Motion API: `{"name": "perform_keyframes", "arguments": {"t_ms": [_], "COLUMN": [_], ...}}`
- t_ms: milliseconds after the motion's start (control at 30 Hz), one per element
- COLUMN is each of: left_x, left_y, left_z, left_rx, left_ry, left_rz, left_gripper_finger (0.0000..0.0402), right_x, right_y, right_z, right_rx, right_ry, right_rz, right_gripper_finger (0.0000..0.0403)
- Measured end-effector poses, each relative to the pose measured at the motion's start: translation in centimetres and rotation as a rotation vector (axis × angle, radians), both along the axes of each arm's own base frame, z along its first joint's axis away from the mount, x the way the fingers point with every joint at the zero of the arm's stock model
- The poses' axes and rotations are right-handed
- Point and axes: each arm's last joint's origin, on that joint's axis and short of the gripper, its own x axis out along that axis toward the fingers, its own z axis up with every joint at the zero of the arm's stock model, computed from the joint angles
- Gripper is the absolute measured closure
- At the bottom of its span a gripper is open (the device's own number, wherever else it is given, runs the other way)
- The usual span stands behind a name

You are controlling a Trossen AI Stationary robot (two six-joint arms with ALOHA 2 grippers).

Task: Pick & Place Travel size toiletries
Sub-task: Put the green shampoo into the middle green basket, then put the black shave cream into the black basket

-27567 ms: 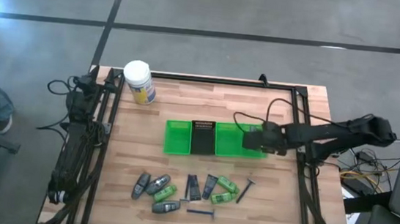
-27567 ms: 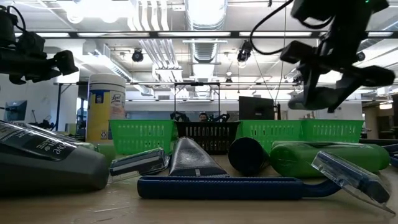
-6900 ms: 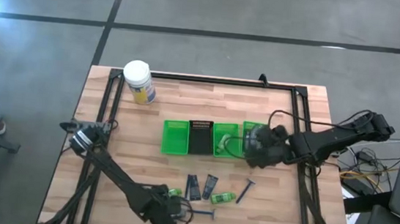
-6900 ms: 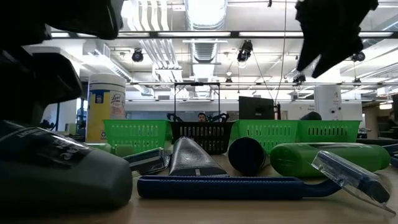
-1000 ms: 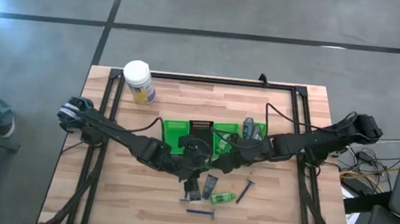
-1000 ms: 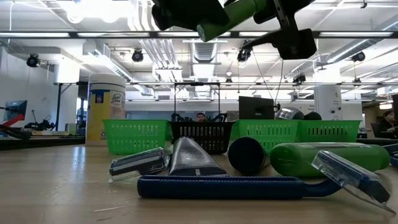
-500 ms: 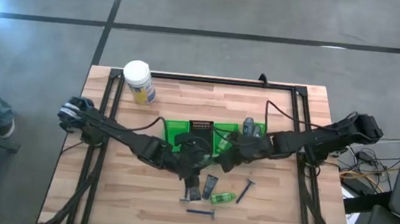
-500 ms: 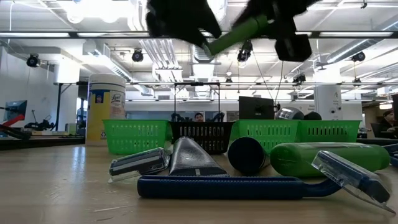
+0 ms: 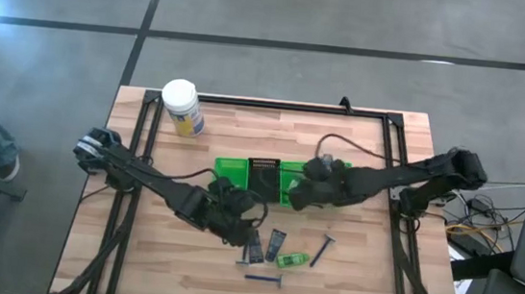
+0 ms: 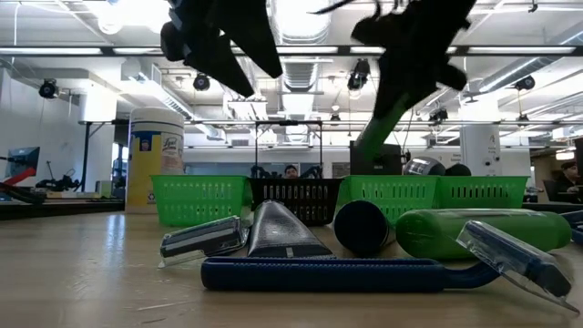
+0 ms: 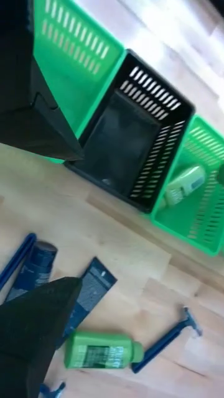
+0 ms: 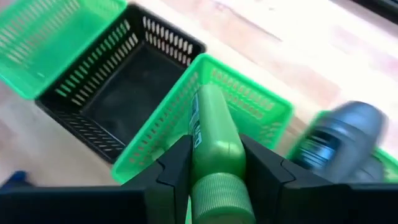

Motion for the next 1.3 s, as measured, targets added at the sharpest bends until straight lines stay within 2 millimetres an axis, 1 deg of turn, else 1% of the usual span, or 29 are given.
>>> {"name": "perform_keyframes", "arguments": {"t_ms": [100, 233, 300, 433, 500, 567, 633, 700, 800, 867, 967, 1033, 1100, 1133, 1167, 1200, 1233, 1300], "left_x": [-0.1, -0.4, -0.6, -0.8, -0.5, 0.2, 0.7, 1.1, 1.0, 0.8, 0.5, 0.8, 1.5, 1.9, 2.1, 2.3, 2.4, 2.8], "left_y": [-0.1, -0.1, -0.1, -0.3, -0.6, -1.3, -2.2, -3.1, -3.3, -3.1, -3.2, -2.7, -1.2, -0.4, 0.3, 1.0, 1.4, 1.4], "left_z": [-0.1, -0.9, -1.4, -2.3, -2.4, -2.4, -2.5, -2.7, -4.1, -5.3, -6.2, -6.2, -6.4, -6.5, -6.6, -6.6, -6.6, -6.0], "left_rx": [-0.024, -0.034, -0.050, -0.078, -0.109, -0.151, -0.153, -0.103, -0.047, 0.002, 0.096, 0.073, -0.049, -0.085, -0.085, -0.058, -0.014, 0.097], "left_ry": [0.025, 0.064, 0.084, 0.101, 0.074, 0.010, -0.073, -0.131, -0.061, 0.039, 0.119, 0.115, 0.119, 0.118, 0.121, 0.135, 0.142, 0.125], "left_rz": [-0.015, -0.031, -0.046, -0.069, -0.128, -0.273, -0.425, -0.532, -0.621, -0.688, -0.837, -0.840, -0.764, -0.720, -0.699, -0.704, -0.745, -0.886], "left_gripper_finger": [0.0076, 0.0076, 0.0076, 0.0076, 0.0076, 0.0076, 0.0076, 0.0076, 0.0076, 0.0076, 0.0076, 0.0076, 0.0076, 0.0076, 0.0076, 0.0076, 0.0078, 0.0084], "right_x": [1.7, 3.1, 3.3, 2.8, 1.9, 0.9, -0.5, -2.0, -4.6, -6.2, -8.1, -8.8, -9.1, -9.1, -9.1, -9.0, -8.9, -8.8], "right_y": [0.1, 0.3, 0.6, 1.5, 1.9, 2.4, 3.5, 5.0, 7.1, 8.2, 9.6, 10.0, 10.1, 10.1, 10.1, 10.1, 10.2, 10.3], "right_z": [-1.3, -2.7, -2.7, -2.3, -1.6, -0.5, 0.3, 0.8, 1.1, 0.8, 0.2, 0.0, -0.4, -0.5, -0.7, -0.8, -0.9, -1.1], "right_rx": [-0.017, -0.028, -0.021, -0.019, -0.026, -0.033, -0.037, -0.019, 0.023, 0.051, 0.073, 0.104, 0.124, 0.129, 0.130, 0.129, 0.127, 0.116], "right_ry": [0.027, 0.080, 0.082, 0.108, 0.128, 0.127, 0.156, 0.165, 0.163, 0.160, 0.154, 0.139, 0.136, 0.134, 0.134, 0.135, 0.137, 0.153], "right_rz": [0.013, 0.022, 0.029, 0.030, 0.035, 0.071, 0.164, 0.293, 0.427, 0.467, 0.492, 0.463, 0.425, 0.408, 0.395, 0.386, 0.385, 0.405], "right_gripper_finger": [0.0282, 0.0236, 0.0209, 0.0159, 0.0138, 0.0122, 0.0110, 0.0103, 0.0098, 0.0097, 0.0100, 0.0104, 0.0108, 0.0111, 0.0113, 0.0115, 0.0118, 0.0123]}}
